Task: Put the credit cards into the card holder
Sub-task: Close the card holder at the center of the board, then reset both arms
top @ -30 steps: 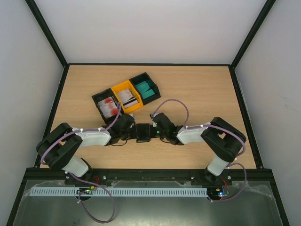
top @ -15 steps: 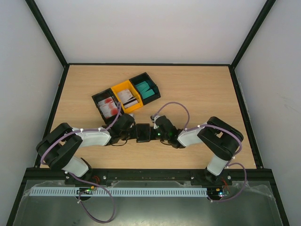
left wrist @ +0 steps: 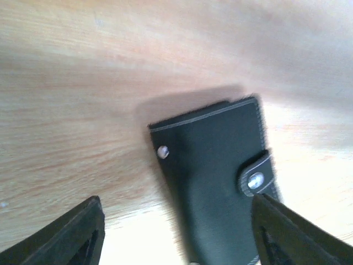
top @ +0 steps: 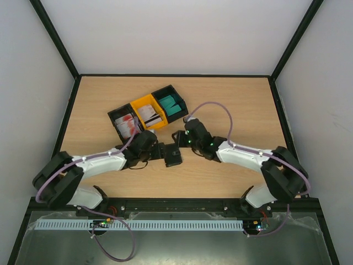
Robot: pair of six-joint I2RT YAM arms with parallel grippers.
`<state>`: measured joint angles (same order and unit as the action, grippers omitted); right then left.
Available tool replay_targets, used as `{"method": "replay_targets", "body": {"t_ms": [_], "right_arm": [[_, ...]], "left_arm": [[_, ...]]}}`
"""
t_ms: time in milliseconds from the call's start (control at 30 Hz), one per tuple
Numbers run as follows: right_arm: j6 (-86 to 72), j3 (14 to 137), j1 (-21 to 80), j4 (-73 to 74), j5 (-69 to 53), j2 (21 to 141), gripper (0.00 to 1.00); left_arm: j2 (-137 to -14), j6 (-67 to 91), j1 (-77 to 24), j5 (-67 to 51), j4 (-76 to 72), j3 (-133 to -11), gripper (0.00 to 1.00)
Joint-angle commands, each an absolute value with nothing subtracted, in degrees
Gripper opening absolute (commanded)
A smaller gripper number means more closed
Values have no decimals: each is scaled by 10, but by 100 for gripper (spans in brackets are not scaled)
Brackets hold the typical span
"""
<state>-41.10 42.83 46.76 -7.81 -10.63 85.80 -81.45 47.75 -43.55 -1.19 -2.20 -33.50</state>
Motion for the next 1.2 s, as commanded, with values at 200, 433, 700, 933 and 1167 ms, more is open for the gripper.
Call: {"method": "replay_targets", "body": {"t_ms": [200,433,700,933,1167], "right_arm": [[-354,481,464,107,114,710,57],[-321,460,463,150,228,556,73],[-333,450,462,190,352,353,89],[-413,471,463,282,434,269,89],[-450,465,462,319,460,254,89]], "left_arm": [[-630,459,-404,75,93,-393,100],[-416,415,-405,205,133,-386,100],[-249,366,-406,318,256,-441,100],[-214,351,-406,367,357,-505,100],[-197,339,-406,394,380,-510,100]]}}
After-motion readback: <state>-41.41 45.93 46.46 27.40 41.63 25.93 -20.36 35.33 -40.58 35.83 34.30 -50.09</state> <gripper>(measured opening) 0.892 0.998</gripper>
